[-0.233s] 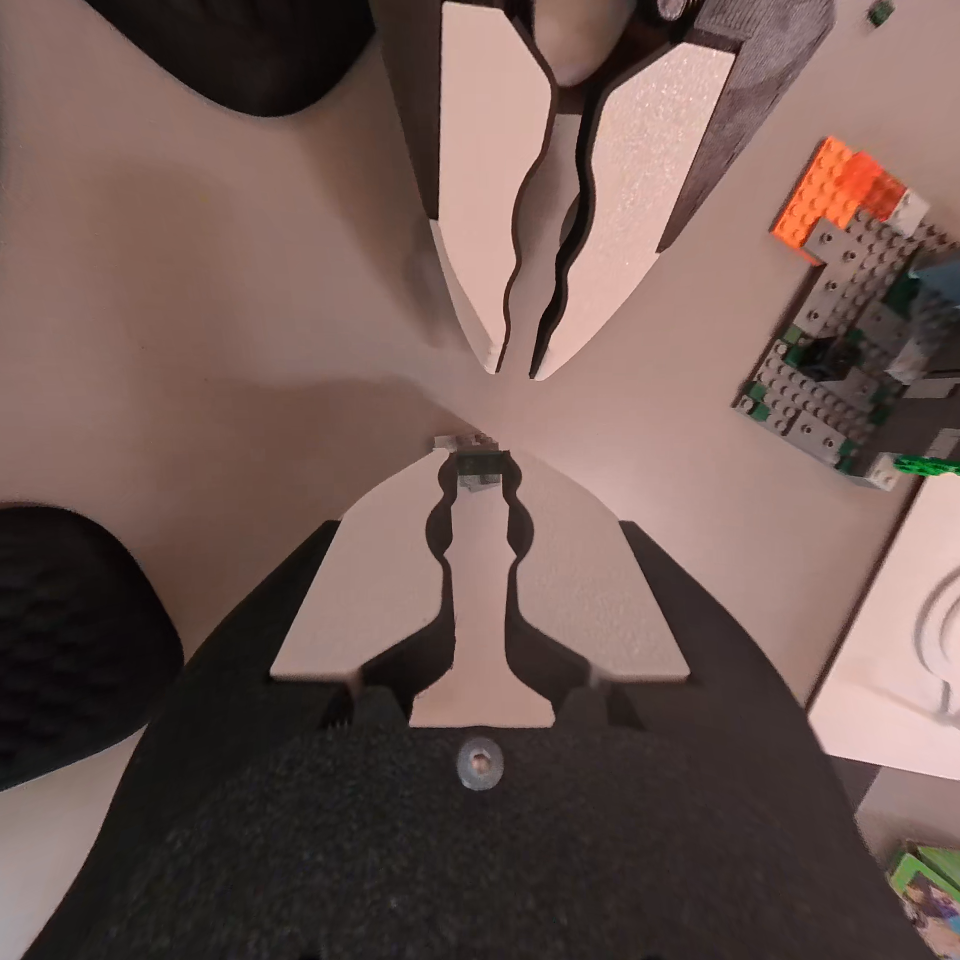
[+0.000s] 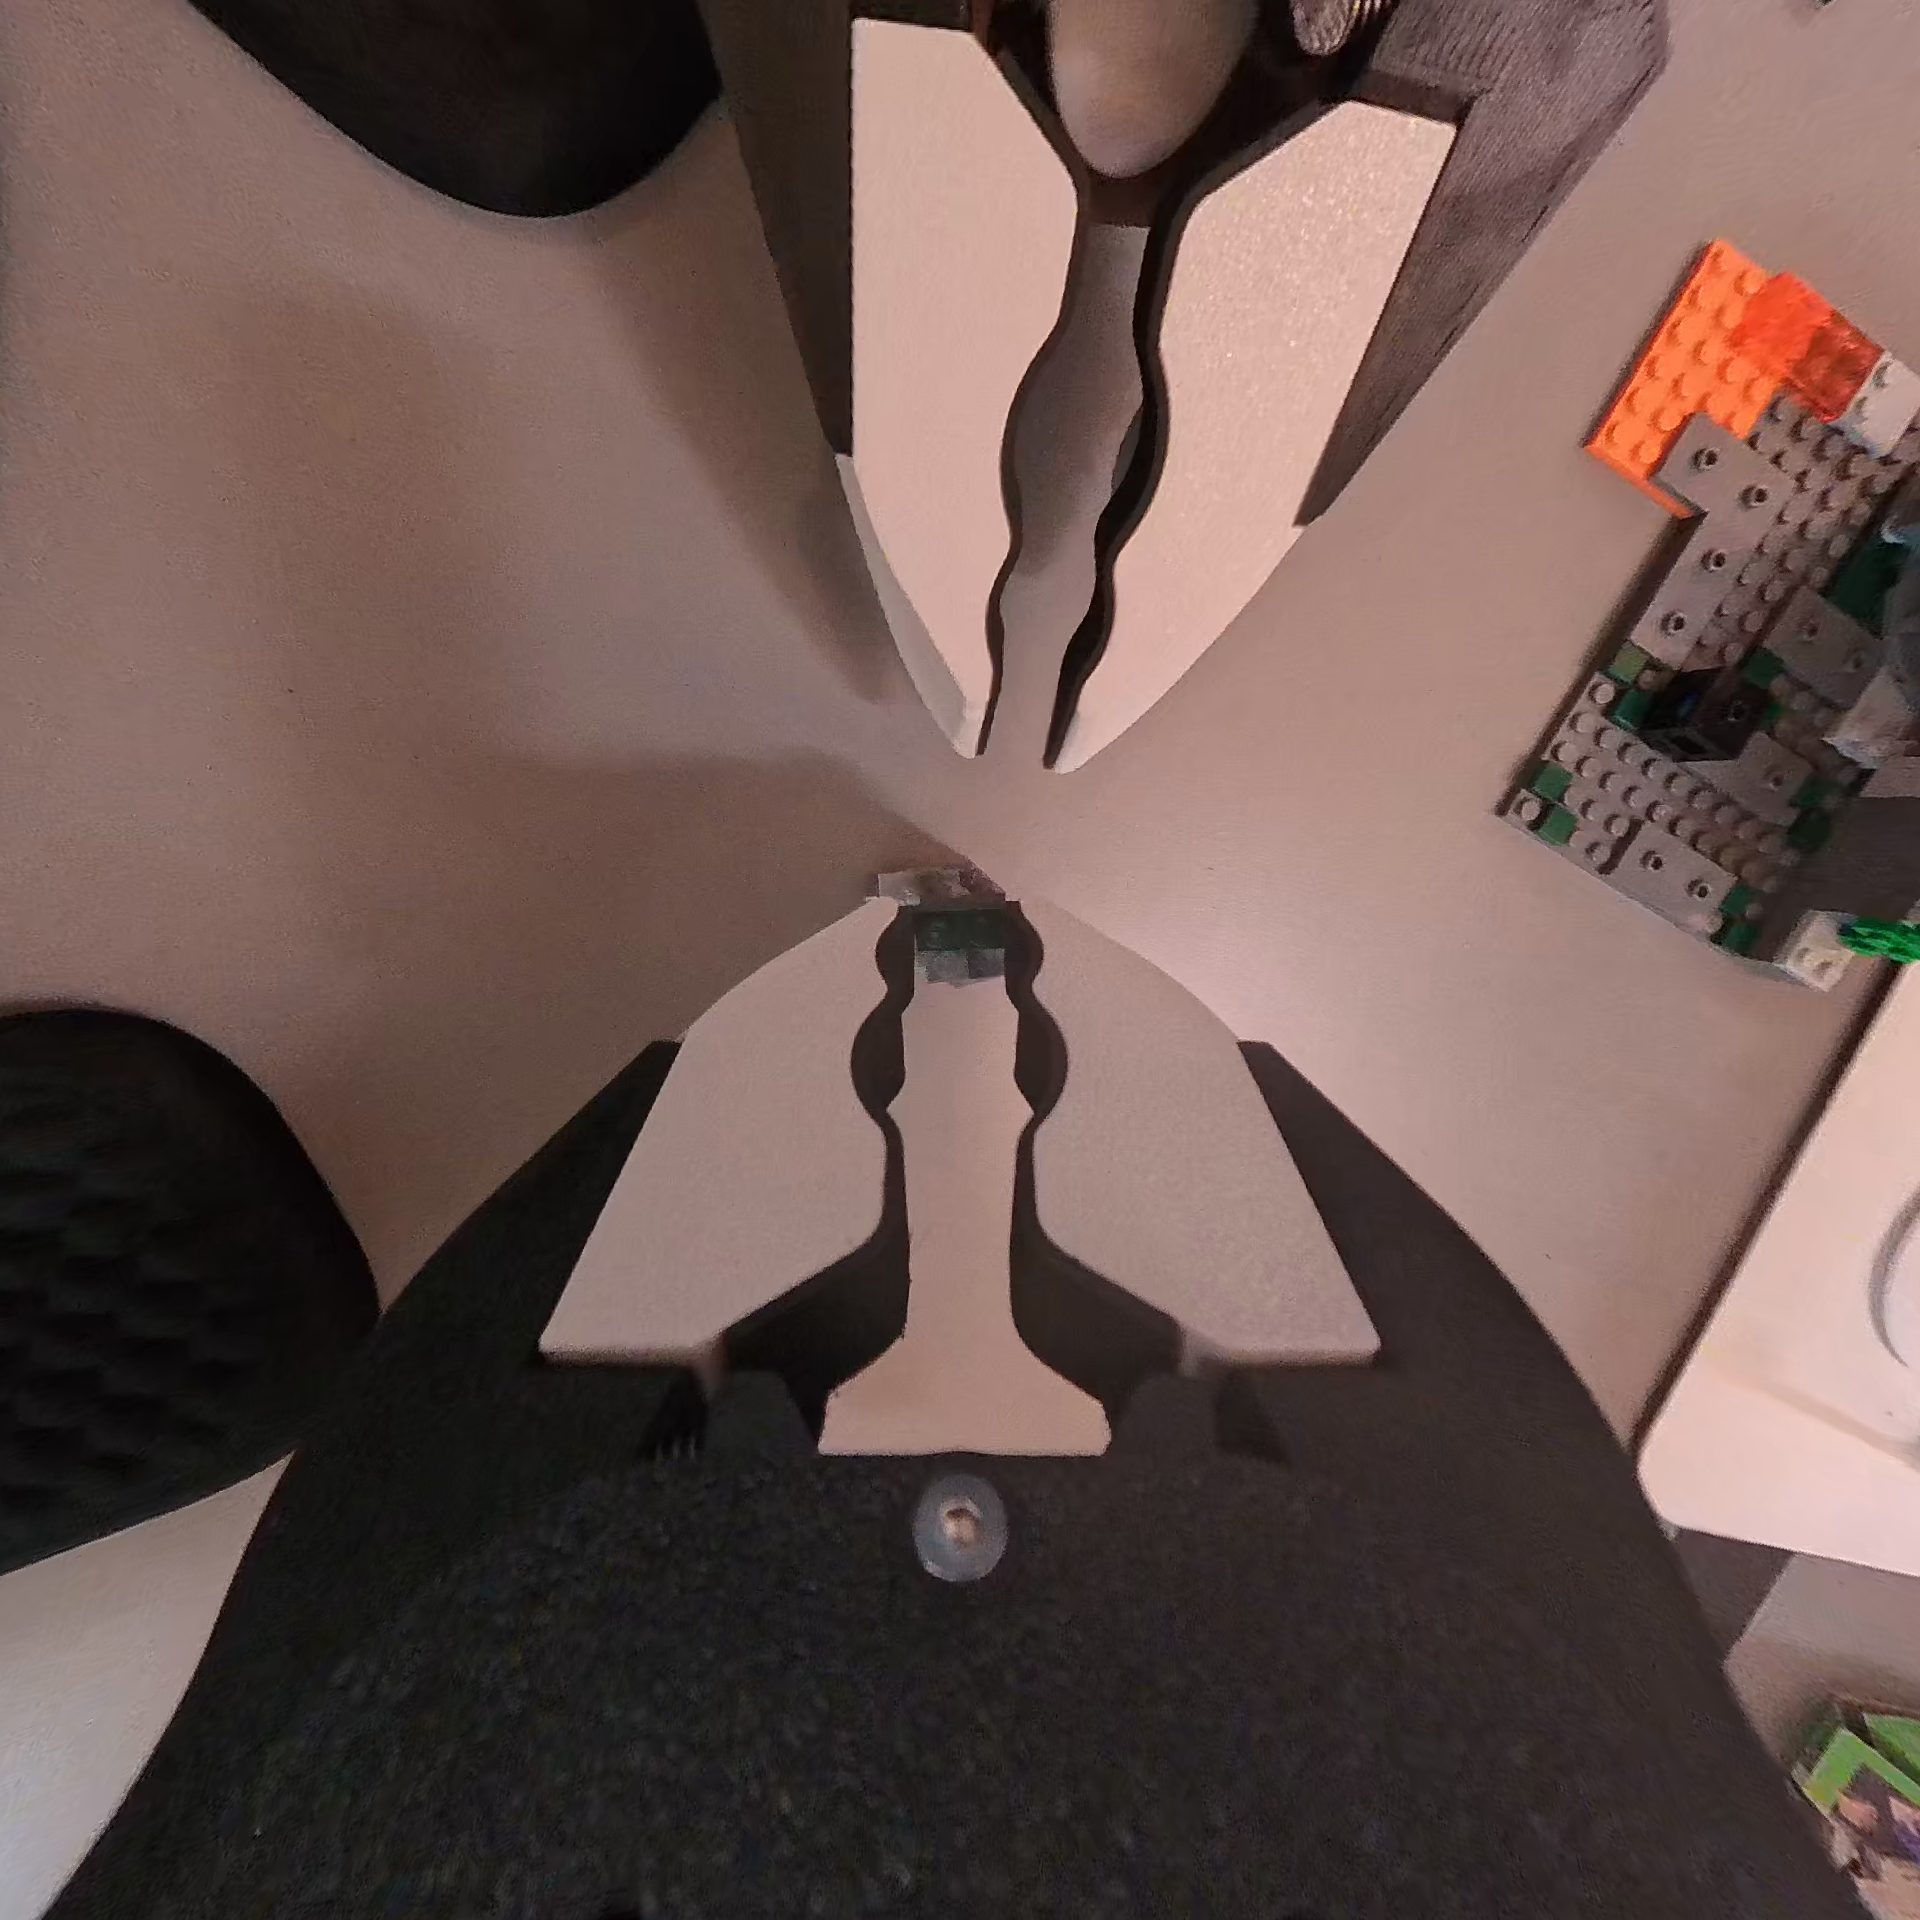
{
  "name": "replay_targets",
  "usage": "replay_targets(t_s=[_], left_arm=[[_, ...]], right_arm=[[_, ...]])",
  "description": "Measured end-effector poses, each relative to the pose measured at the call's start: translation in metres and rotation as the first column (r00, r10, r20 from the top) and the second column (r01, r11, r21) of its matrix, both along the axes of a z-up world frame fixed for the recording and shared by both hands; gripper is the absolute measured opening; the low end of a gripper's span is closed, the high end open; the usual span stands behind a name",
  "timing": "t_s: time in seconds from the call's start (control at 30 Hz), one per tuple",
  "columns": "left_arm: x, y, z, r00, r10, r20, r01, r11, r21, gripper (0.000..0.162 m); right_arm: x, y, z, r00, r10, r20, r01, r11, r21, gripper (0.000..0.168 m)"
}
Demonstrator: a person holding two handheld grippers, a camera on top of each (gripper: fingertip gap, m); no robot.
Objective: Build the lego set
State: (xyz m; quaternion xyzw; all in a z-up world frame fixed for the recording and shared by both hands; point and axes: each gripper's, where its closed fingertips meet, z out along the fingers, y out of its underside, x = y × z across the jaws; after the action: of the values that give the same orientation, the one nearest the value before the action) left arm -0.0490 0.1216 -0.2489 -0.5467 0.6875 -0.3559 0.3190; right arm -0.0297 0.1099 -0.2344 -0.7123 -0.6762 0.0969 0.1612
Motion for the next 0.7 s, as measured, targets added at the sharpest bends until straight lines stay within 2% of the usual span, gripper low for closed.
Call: replay_targets(t_s=[0.7], left_arm=[[0.0000,-0.0060,-0.0027,1.000,-0.030,-0.003,0.030,0.999,-0.024,0.012]], right_arm=[[-0.0019,0.0036,-0.0003,1.000,0.005,-0.024,-0.007,0.998,-0.058,0.019]])
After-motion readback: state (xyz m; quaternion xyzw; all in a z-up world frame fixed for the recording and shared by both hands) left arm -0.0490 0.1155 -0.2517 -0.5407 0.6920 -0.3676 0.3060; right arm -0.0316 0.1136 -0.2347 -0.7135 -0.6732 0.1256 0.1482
